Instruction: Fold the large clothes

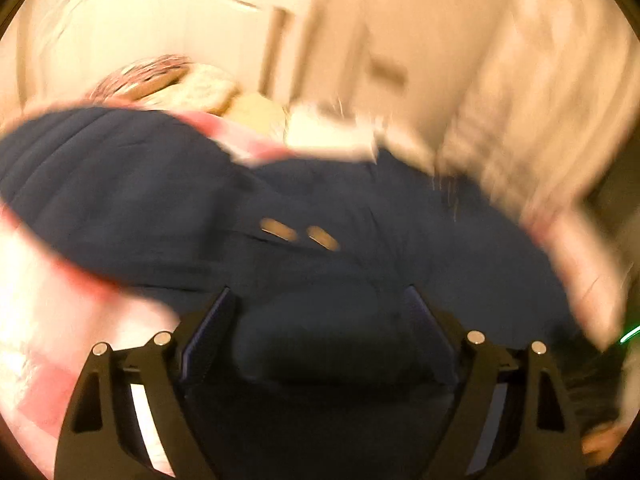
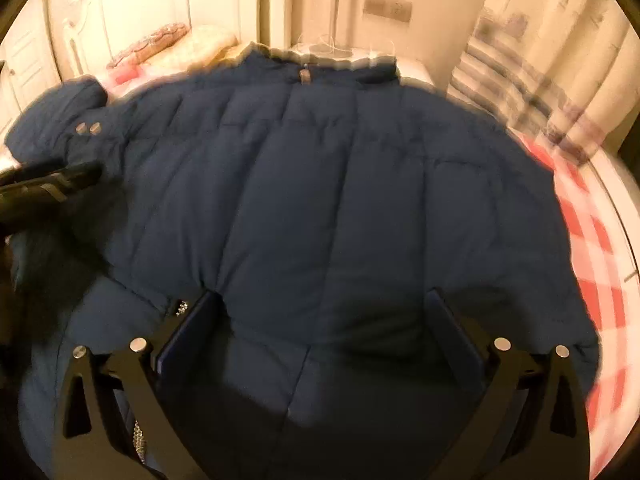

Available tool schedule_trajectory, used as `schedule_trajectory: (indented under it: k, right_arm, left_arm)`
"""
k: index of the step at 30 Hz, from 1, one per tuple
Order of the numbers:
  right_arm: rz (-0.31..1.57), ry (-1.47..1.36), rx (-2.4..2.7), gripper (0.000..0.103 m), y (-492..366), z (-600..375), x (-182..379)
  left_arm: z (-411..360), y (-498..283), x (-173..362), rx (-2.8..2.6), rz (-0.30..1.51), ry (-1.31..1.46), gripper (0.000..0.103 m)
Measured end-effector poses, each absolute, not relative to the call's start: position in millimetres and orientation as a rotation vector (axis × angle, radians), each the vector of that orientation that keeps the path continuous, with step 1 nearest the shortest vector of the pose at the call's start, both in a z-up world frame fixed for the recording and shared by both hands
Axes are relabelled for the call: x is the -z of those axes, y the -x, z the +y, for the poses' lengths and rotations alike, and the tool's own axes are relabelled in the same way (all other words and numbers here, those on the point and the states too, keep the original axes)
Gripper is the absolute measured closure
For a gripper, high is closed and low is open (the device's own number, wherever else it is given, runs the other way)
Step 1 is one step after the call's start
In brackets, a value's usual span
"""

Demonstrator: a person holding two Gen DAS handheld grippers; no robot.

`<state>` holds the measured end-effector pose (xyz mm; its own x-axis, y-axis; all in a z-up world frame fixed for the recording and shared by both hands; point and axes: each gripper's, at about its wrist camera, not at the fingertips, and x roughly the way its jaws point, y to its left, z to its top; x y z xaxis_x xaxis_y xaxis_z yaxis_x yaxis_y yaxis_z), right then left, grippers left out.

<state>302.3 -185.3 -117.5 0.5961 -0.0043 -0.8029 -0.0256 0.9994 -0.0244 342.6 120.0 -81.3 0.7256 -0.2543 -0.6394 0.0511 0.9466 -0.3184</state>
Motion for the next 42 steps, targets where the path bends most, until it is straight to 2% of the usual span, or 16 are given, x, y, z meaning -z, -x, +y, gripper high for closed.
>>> schedule_trajectory:
  k: [7,13,15,16,17,20,23,28,32,36,37,38,39,40,41,42]
  right_arm:
    - [0.924,0.039,-0.007,0.004,-303,-184,119]
    - [0.923,0.033,-0.009,0.004,-303,-184,120]
    - [0.923,0.032,-0.009,0.004,-303,-184,120]
    - [0.923,0.033,-0.009,0.004,-303,-184,120]
    - [0.923,0.033,-0.009,0.004,-303,-184,120]
    - [0.922,0.031,-0.011,0.004,-303,-184,120]
    - [0.915,0.02,-0.016,0.004,-301,-184,119]
    - [0.879,-0.043,-0.034,0.005,-298,-192,114]
    - [0.748,-0.213,0.025,0.005,-281,-224,94]
    - [0.595,-0.422,0.119,0.005,-247,-273,63]
    - [0.572,-0.452,0.137,0.005,-237,-285,56]
    - [0.561,-0.463,0.15,0.005,-229,-294,51]
    - [0.559,-0.467,0.161,0.005,-221,-303,46]
    - [0.557,-0.468,0.171,0.005,-215,-308,44]
    - [0.553,-0.471,0.186,0.005,-208,-315,42]
    - [0.548,-0.476,0.201,0.005,-200,-322,41]
  left_arm:
    - [347,-337,75,-0.193,0.642,0.749,0.013]
    - [426,-362,86,-0.194,0.605,0.986,0.017]
    - [431,-374,89,-0.144,0.6,1.024,0.057]
    - [429,-379,94,-0.138,0.616,1.055,0.087]
    - [428,-383,98,-0.135,0.622,1.083,0.096]
    - [402,-372,81,-0.178,0.524,1.01,0.1]
    - [343,-363,40,-0.085,0.421,0.827,0.1]
    - [194,-352,-8,0.251,0.426,0.582,0.1]
    - [58,-345,5,0.452,0.549,0.377,0.1]
    - [-51,-335,54,0.497,0.706,0.15,0.097]
    - [-74,-336,76,0.48,0.791,0.094,0.093]
    - [-88,-337,93,0.46,0.854,0.047,0.082]
    - [-102,-335,108,0.441,0.88,-0.014,0.079]
    - [-108,-338,110,0.434,0.856,-0.062,0.07]
    - [-118,-332,110,0.451,0.843,-0.116,0.046]
    - [-126,-329,108,0.478,0.847,-0.15,0.03]
